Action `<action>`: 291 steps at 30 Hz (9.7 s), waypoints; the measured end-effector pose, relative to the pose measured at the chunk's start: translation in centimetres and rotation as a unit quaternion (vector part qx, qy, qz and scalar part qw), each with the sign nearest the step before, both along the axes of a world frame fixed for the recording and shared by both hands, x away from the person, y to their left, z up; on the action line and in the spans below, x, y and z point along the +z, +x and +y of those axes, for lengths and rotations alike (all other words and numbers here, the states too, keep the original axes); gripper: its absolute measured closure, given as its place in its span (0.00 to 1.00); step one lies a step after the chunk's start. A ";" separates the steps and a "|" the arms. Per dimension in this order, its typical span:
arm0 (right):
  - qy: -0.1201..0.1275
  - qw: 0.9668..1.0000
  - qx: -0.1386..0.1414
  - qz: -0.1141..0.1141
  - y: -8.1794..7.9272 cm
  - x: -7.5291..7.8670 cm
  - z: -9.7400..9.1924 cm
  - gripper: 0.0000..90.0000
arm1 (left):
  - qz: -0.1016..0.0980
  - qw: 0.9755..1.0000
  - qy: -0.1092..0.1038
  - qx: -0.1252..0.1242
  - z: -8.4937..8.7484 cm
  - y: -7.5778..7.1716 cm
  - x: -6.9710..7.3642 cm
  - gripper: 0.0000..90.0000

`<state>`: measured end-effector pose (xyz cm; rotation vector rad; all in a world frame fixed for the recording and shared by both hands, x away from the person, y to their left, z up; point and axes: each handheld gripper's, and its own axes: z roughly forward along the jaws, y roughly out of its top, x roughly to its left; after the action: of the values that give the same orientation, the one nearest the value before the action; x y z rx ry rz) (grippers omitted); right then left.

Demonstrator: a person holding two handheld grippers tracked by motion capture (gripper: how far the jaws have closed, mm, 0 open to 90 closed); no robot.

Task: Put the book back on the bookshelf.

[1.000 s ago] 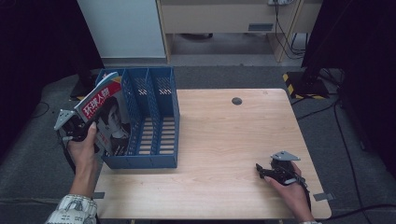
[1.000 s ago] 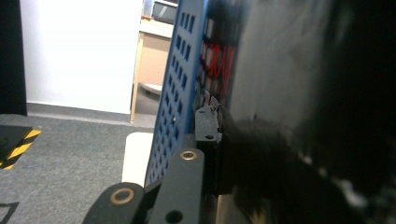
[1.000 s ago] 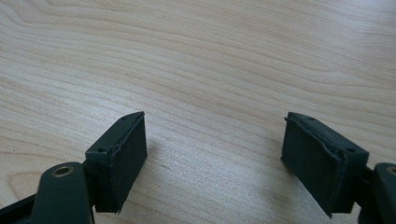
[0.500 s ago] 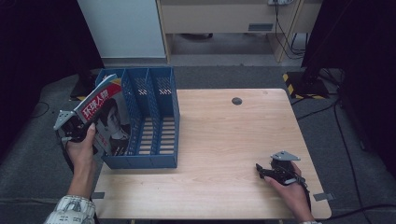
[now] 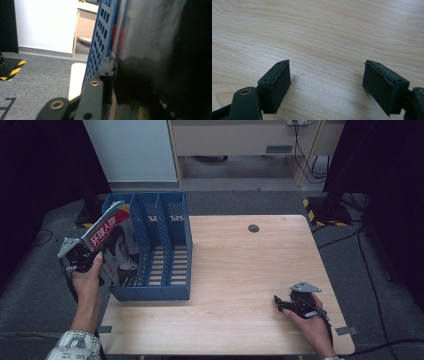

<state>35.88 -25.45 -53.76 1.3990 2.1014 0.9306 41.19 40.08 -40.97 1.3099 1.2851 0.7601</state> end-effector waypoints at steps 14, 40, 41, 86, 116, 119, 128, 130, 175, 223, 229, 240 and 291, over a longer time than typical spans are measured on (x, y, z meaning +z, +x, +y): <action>-0.001 1.000 0.001 0.000 0.0 0.0 0.0 0.25 | -0.014 0.999 0.024 0.019 0.2 -0.5 1.8 0.47; 0.001 1.000 0.001 0.001 0.0 0.0 0.0 0.24 | 0.011 0.999 0.046 0.012 -0.8 1.3 4.7 0.63; 0.001 1.000 0.001 0.001 0.0 0.0 0.0 0.24 | 0.016 0.999 0.047 0.007 -0.7 1.4 4.7 0.69; 0.001 1.000 0.001 0.001 0.0 0.0 0.0 0.24 | -0.070 0.997 0.015 0.003 -1.3 0.4 4.0 0.96; 0.000 1.000 0.004 0.001 -0.1 0.0 0.0 0.24 | -0.029 0.999 0.040 0.021 -1.3 1.0 5.3 0.64; 0.000 1.000 0.004 0.001 -0.1 0.0 0.0 0.24 | -0.027 0.998 0.051 0.015 -1.7 1.0 6.0 0.50; 0.001 1.000 0.006 0.002 -0.1 0.0 0.0 0.24 | -0.034 0.997 0.073 -0.001 -2.7 0.6 7.6 0.27; 0.001 1.000 0.006 0.002 -0.1 0.0 0.0 0.24 | -0.033 0.996 0.077 -0.002 -2.7 0.5 7.8 0.26; 0.002 1.000 0.009 0.003 -0.1 0.0 0.0 0.23 | -0.011 0.983 0.120 -0.141 -11.1 0.4 10.9 0.07; -0.003 1.000 0.013 0.012 -0.1 -0.1 0.3 0.10 | 0.071 0.947 0.146 -0.276 -23.8 0.7 2.2 0.05; -0.005 1.000 -0.001 0.018 0.1 -0.1 0.3 0.06 | 0.076 0.939 0.160 -0.295 -26.0 0.6 1.4 0.05; -0.005 1.000 -0.001 0.019 0.1 -0.1 0.3 0.05 | 0.079 0.928 0.177 -0.319 -29.2 0.4 0.8 0.05; -0.005 1.000 -0.001 0.020 0.1 -0.1 0.3 0.05 | 0.161 0.870 0.298 -0.359 -39.5 -1.5 -11.6 0.05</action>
<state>35.94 -25.13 -53.88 1.4255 2.1302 0.8987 39.70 0.55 -52.61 2.3171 0.6902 0.4041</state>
